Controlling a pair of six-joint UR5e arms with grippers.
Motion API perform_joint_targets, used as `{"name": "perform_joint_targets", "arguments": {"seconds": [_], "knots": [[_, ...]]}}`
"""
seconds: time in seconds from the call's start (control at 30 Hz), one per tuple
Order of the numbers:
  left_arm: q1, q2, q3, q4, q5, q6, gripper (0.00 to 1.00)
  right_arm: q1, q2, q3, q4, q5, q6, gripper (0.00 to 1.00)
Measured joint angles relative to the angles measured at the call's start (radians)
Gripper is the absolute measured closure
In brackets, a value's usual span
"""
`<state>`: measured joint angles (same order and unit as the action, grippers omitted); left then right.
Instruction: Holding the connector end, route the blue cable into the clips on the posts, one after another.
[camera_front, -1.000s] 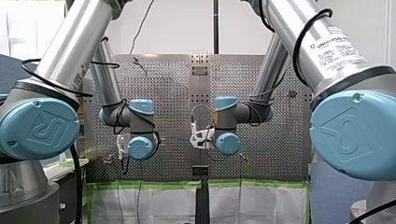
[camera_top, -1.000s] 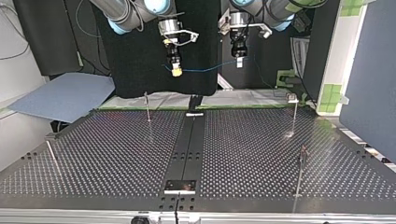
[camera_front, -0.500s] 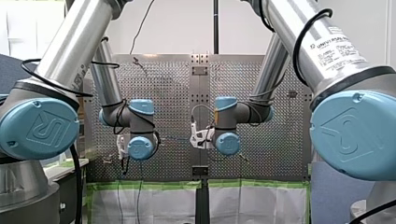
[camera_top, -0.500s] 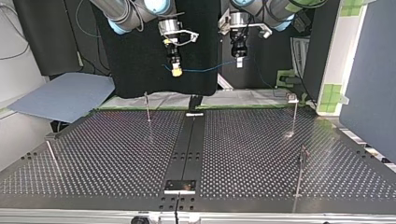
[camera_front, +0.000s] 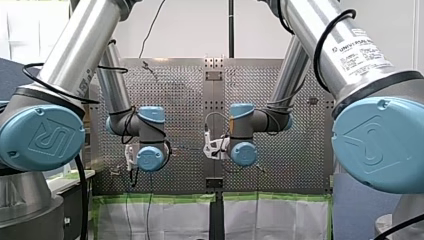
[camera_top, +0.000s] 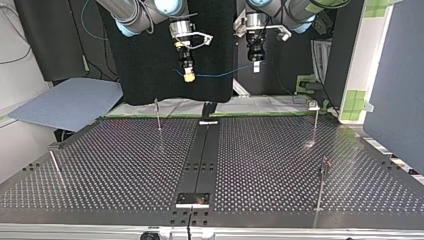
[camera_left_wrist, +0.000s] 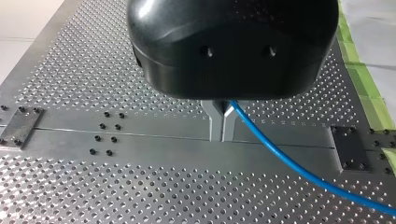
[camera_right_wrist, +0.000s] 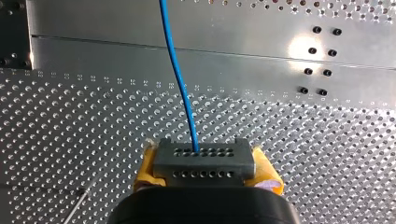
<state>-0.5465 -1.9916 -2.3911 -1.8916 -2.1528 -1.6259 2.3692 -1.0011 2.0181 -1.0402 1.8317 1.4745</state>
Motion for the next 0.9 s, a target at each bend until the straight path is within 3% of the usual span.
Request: {"name": "perform_joint_targets", "arguments": {"seconds": [0.33, 0.53, 0.73, 0.9], "knots": [[0.001, 0.0, 0.001, 0.0, 0.0, 0.0, 0.98, 0.004, 0.004, -0.004, 0.005, -0.001, -0.001, 1.0], [0.001, 0.0, 0.001, 0.0, 0.0, 0.0, 0.98, 0.018, 0.045, -0.014, 0.025, -0.003, -0.003, 1.0], [0.002, 0.0, 0.002, 0.0, 0.0, 0.0, 0.98, 0.02, 0.089, -0.015, 0.027, -0.003, -0.003, 1.0], [0.002, 0.0, 0.002, 0.0, 0.0, 0.0, 0.98, 0.02, 0.097, -0.015, 0.028, -0.003, -0.003, 1.0]]}}
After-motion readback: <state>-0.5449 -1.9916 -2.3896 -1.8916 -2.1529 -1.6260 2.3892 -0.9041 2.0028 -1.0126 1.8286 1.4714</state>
